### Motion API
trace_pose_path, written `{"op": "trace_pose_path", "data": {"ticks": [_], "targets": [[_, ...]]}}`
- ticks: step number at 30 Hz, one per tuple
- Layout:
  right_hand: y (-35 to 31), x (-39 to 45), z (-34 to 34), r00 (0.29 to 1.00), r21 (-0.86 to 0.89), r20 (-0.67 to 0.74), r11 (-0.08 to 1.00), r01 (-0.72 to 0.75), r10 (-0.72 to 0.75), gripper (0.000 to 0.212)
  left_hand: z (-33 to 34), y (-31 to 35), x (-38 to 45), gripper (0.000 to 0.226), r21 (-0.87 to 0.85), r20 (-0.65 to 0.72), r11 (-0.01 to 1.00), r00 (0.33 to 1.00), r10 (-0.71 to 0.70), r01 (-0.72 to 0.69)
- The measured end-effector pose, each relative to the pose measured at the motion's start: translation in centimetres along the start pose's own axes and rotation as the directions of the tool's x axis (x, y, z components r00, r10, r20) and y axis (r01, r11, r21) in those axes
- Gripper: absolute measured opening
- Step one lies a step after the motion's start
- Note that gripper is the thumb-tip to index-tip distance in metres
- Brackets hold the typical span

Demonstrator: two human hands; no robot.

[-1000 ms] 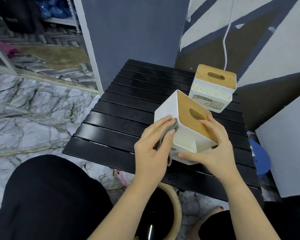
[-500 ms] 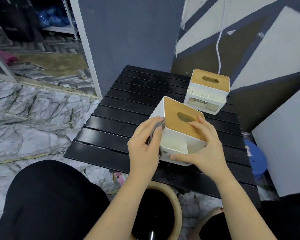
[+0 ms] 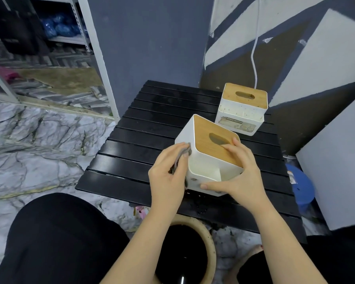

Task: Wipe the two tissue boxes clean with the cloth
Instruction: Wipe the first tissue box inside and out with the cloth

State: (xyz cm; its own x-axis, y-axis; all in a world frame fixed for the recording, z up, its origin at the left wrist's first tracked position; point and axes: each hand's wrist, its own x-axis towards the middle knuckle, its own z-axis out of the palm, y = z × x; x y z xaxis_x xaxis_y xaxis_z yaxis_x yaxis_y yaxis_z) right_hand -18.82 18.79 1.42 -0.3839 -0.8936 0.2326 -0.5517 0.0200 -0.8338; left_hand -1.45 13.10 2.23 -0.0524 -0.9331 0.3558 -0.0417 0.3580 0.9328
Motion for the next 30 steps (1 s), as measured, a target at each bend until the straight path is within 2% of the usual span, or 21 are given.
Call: {"op": "trace_pose_path", "data": {"ticks": [5, 12, 20, 26, 30], "targets": [[-0.2, 0.0, 0.0, 1.000, -0.025, 0.017, 1.000, -0.002, 0.003, 0.111, -0.6, -0.2, 0.3, 0.023, 0.011, 0.013, 0.999, 0.999, -0.030, 0.030], [-0.7, 0.1, 0.2, 0.999, -0.054, 0.024, 0.998, -0.026, 0.028, 0.112, 0.2, 1.4, 1.0, 0.021, -0.101, 0.044, 0.995, 0.999, -0.012, 0.016], [-1.3, 0.0, 0.8, 0.998, -0.160, 0.061, 0.987, 0.015, -0.005, 0.108, -0.9, 0.5, -0.5, 0.021, -0.168, -0.070, 0.967, 0.976, -0.207, 0.193], [-1.9, -0.2, 1.5, 0.998, -0.214, 0.066, 0.977, 0.009, 0.005, 0.110, -1.1, -1.8, -1.4, 0.022, -0.176, -0.101, 0.921, 0.924, -0.368, 0.347], [-2.6, -0.4, 2.3, 0.996, -0.311, 0.086, 0.950, 0.005, 0.023, 0.114, -1.5, -1.9, -1.4, 0.024, -0.190, -0.130, 0.886, 0.884, -0.450, 0.423]]}}
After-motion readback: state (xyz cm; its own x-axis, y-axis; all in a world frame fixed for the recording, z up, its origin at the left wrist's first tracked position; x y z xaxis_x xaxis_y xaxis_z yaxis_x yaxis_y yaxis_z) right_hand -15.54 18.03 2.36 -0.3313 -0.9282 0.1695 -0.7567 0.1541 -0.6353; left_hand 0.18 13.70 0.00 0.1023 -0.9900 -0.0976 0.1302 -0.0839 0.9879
